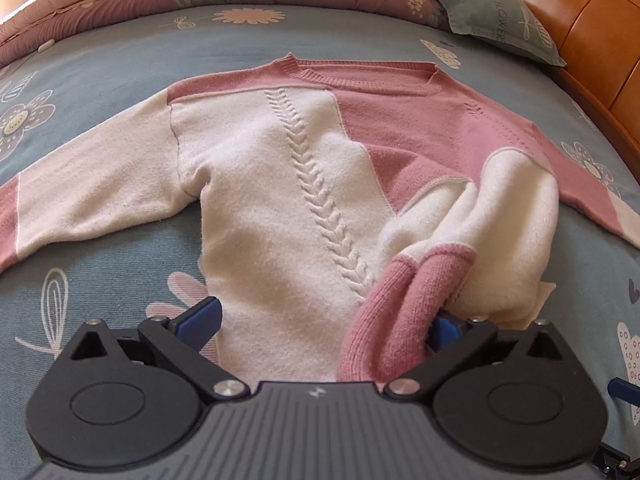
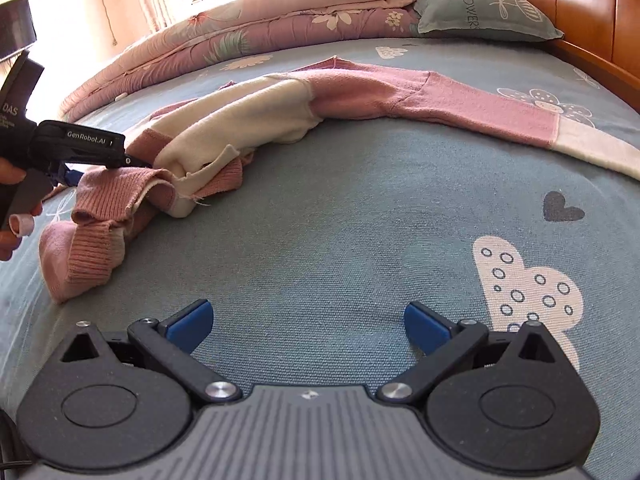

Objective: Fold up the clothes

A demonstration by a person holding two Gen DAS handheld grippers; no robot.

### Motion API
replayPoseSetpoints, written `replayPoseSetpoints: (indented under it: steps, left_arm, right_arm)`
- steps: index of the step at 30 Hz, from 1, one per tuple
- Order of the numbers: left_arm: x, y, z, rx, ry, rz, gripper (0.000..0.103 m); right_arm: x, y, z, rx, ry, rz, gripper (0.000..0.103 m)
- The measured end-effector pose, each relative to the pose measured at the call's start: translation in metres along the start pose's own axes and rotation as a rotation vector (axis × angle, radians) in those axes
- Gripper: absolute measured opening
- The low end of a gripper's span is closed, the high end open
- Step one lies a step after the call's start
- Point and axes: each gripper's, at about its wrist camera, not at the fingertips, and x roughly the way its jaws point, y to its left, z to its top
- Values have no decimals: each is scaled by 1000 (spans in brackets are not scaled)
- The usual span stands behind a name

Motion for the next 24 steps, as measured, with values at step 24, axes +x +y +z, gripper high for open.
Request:
replayPoseSetpoints:
  steps: [24]
  left_arm:
    - [-35, -132, -35, 474, 6, -201, 100]
  right_arm:
    - [-1, 0, 3, -1, 11, 3, 103]
